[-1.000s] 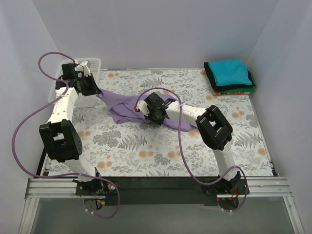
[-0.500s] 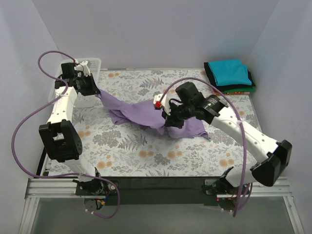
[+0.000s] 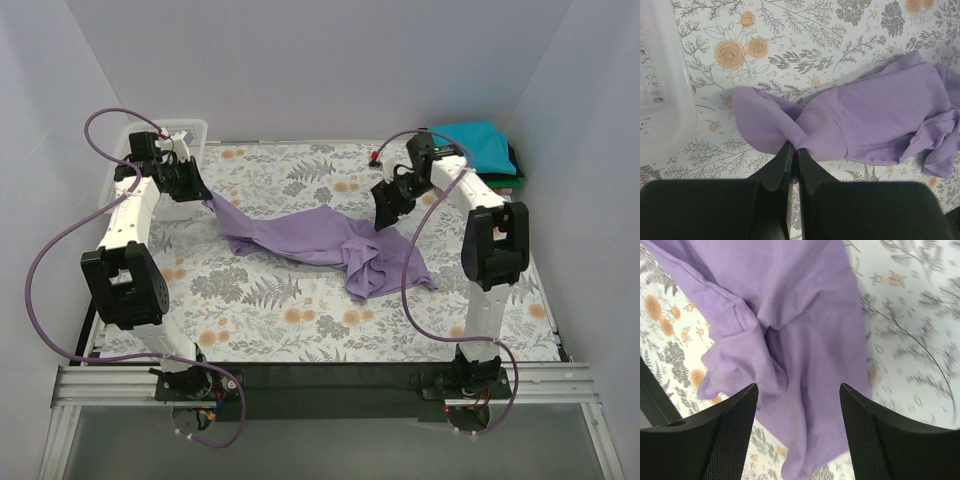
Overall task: Fold and stack the t-shirts
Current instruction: Flatten the tshirt out
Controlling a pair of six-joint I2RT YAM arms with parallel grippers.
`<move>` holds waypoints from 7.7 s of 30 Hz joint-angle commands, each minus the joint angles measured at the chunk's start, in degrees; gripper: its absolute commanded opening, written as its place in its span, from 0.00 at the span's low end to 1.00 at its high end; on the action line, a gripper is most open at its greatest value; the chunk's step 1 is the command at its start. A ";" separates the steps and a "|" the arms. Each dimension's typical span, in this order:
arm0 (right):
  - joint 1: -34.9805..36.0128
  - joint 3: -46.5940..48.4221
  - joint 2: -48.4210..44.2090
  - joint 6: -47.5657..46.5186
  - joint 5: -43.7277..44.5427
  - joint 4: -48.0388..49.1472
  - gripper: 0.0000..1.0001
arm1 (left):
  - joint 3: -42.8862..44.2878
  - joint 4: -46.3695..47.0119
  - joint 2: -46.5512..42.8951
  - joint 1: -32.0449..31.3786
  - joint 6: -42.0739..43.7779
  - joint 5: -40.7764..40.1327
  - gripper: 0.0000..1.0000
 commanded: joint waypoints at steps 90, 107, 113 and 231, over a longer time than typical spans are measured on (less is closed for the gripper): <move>22.20 -17.49 -12.20 11.87 33.45 9.32 0.42 | -1.11 1.45 -0.39 -0.07 1.01 1.13 0.00; 21.59 -17.49 -11.40 11.96 34.33 10.90 0.13 | -1.11 1.28 -0.30 -0.07 1.10 0.96 0.00; 21.59 -16.62 -15.35 12.05 35.91 9.68 0.01 | -0.24 0.92 -0.04 -0.07 1.28 1.04 0.00; 2.34 -43.24 -24.68 45.97 -5.57 51.07 0.23 | 0.03 0.22 0.22 -0.07 0.22 1.04 0.00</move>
